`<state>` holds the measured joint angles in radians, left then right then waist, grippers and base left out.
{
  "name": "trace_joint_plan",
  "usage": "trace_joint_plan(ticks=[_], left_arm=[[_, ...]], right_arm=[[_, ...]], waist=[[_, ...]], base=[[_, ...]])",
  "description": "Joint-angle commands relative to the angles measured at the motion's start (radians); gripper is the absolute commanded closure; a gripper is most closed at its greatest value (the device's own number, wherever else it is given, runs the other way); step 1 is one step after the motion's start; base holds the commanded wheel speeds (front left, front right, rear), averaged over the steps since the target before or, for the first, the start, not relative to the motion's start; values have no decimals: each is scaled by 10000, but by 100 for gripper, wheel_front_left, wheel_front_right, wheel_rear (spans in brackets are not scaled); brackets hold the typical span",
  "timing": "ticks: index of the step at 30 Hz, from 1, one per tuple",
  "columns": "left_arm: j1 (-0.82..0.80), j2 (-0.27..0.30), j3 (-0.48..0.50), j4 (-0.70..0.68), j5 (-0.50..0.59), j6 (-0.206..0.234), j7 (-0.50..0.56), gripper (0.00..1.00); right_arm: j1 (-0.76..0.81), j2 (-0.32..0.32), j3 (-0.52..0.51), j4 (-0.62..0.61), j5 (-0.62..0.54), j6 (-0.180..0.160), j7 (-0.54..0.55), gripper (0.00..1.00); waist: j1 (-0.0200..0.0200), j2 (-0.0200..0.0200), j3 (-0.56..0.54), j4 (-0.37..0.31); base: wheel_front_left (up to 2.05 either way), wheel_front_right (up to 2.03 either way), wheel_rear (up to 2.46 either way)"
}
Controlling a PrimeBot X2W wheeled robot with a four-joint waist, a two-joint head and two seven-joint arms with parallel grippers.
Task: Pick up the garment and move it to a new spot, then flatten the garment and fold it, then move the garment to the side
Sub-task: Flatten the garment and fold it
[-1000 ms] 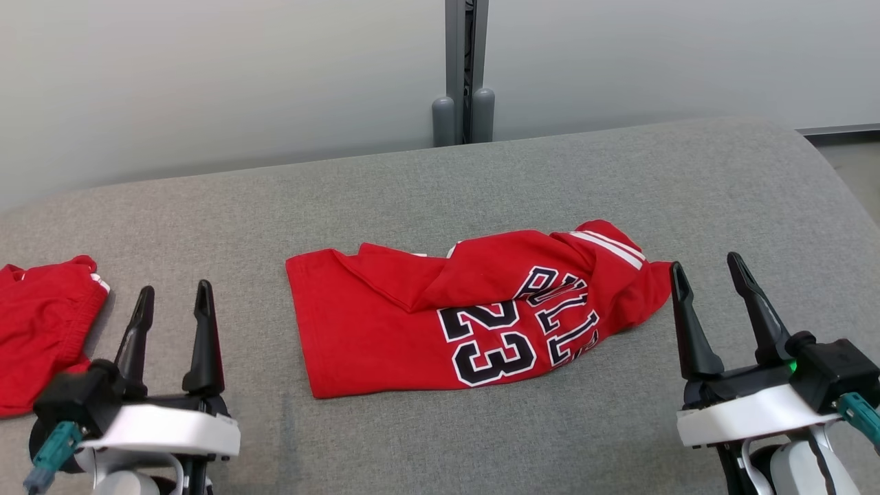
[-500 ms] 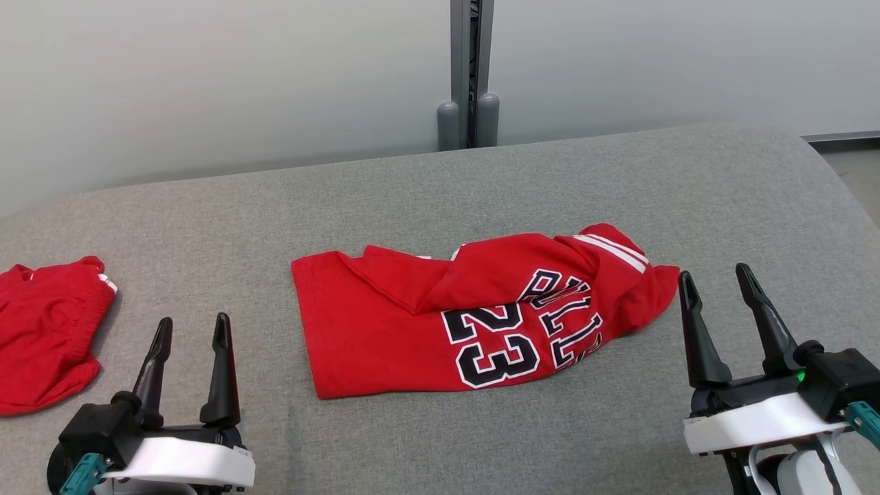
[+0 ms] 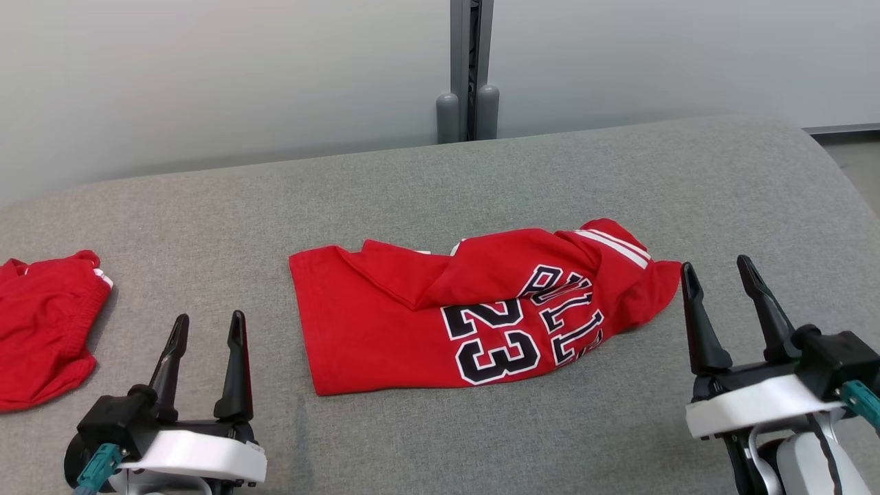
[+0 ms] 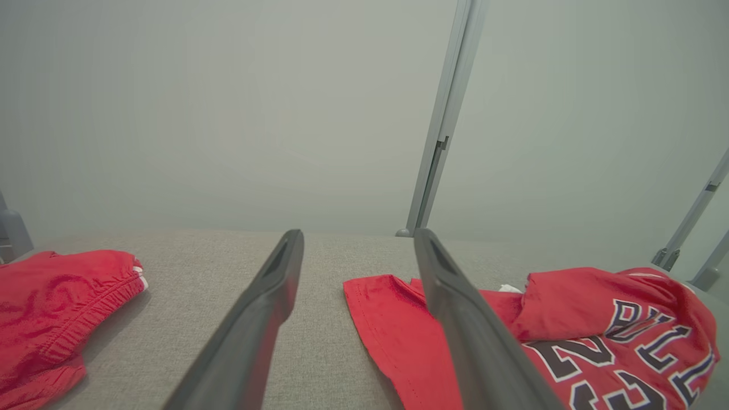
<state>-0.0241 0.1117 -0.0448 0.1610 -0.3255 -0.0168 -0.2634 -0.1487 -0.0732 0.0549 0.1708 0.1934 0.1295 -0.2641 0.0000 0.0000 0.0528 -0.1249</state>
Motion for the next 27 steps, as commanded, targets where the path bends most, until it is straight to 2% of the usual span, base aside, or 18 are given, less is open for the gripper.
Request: trace_joint_plan(ticks=[1, 5, 9, 15, 16, 21, 27], left_arm=[[-176, -8, 7, 53, 83, -74, -20, 0], [-410, -77, -87, 191, 69, -167, -20, 0], [-569, -107, -176, 311, 69, -237, -21, 0], [-814, -135, -313, 544, 47, -349, -21, 0], [-814, -135, -313, 544, 47, -349, -21, 0], [-1067, -170, -394, 703, 24, -426, -19, 0], [-1260, -226, -391, 858, -11, -515, -21, 0]], right_arm=[[-240, -134, 66, 250, 146, 23, -2, 0], [-978, -481, 431, 1418, 472, 23, 3, 0], [-2113, -901, 1006, 2658, 1060, 23, 530, 0], [-3879, -1362, 2093, 4040, 2211, 23, 2053, 0], [-3879, -1362, 2093, 4040, 2211, 23, 2053, 0], [-5183, -1558, 2659, 5281, 3011, 20, 3550, 0], [-6411, -1409, 3001, 6925, 3293, 22, 4948, 0]], waist=[[0, 0, 42, 13], [0, 0, 190, 69], [0, 0, 375, 183], [0, 0, 625, 453], [0, 0, 625, 453], [0, 0, 822, 758], [0, 0, 1021, 1188]], base=[[0, 0, 0], [0, 0, 0], [0, 0, 0], [0, 0, 0], [0, 0, 0], [0, 0, 0], [0, 0, 0]])
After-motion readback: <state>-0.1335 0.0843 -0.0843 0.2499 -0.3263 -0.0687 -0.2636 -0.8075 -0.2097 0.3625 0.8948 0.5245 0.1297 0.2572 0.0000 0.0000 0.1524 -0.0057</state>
